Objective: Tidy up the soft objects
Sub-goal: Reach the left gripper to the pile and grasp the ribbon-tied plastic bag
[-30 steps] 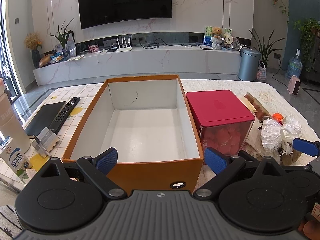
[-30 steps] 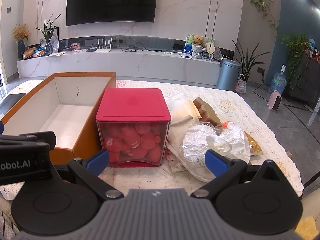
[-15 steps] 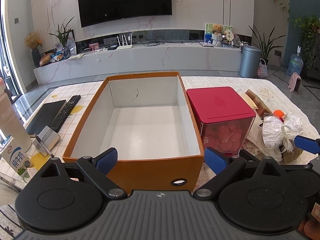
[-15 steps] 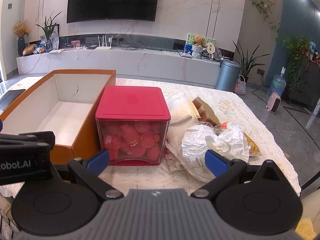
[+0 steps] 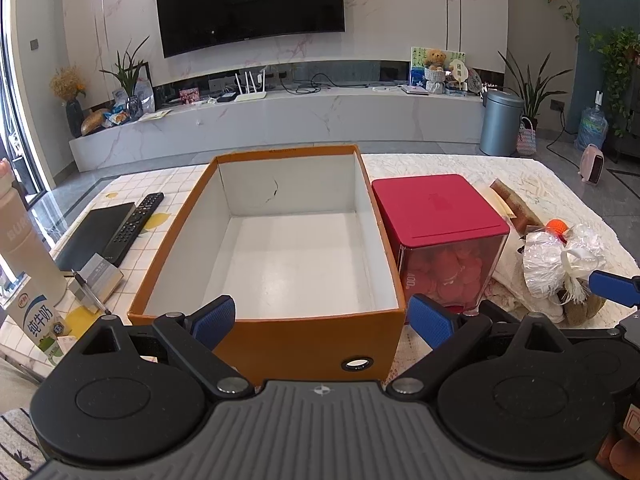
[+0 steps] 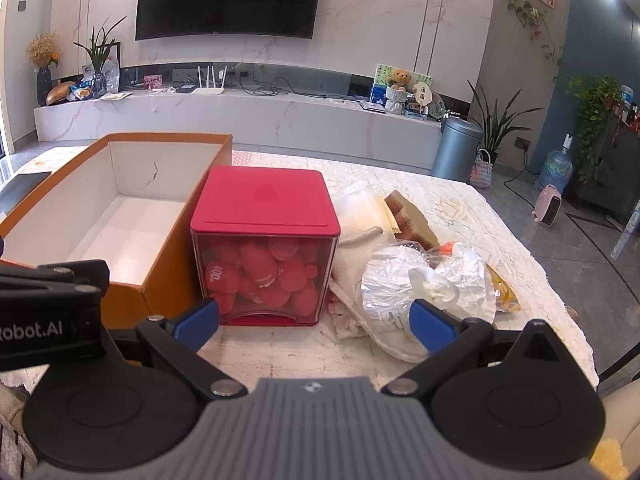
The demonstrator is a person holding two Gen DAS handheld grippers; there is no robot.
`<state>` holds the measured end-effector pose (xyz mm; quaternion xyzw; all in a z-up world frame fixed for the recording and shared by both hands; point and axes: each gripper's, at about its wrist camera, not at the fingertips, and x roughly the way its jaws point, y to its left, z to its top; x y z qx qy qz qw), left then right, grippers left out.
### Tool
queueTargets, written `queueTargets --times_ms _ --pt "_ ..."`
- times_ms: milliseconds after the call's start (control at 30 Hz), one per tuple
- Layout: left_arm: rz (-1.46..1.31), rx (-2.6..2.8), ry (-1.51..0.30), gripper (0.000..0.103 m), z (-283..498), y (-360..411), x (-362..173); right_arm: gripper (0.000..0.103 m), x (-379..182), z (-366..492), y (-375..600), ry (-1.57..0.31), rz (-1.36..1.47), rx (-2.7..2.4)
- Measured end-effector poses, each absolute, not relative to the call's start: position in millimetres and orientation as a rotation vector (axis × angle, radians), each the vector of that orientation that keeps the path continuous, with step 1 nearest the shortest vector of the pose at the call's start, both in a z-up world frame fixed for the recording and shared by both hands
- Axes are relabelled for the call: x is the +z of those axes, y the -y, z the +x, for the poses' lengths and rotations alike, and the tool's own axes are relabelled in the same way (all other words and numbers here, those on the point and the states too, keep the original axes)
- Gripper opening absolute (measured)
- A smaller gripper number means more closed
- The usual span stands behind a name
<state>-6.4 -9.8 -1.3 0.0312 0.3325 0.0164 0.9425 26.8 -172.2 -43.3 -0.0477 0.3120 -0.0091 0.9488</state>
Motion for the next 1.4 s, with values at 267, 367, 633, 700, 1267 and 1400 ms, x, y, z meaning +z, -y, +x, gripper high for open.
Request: queueTargets --times_ms 267,367,633,700,1267,1400 --pt "0.073 0.038 -0.662 0.103 -11.7 18.6 4.2 0.099 -39.4 22.7 179.3 -0.631 -0.092 -0.020" --pt "0.082 0.035 -0.635 0.103 -14.6 25.4 8.0 0.099 -35.5 20.5 182.0 -0.622 -0.106 -0.046" --pt "0.098 -0.035 -0.593 0.103 -9.6 57.1 19.7 0.100 -25.3 17.0 208.2 -0.592 -0.073 -0.157" --pt "0.088 -0.071 -0.595 0.103 -5.8 65.0 18.9 0.100 -27.4 18.4 221.9 -0.604 -0.040 -0.199" --pt "0.433 -0.438 -0.463 0.103 11.0 152.6 -50.2 0.100 -60.1 16.6 318.7 -0.695 0.129 -0.624" --pt "0.614 -0.504 -0.400 0.103 11.9 180.3 -59.3 0.100 -67.6 24.0 325.6 -0.730 0.164 -0.625"
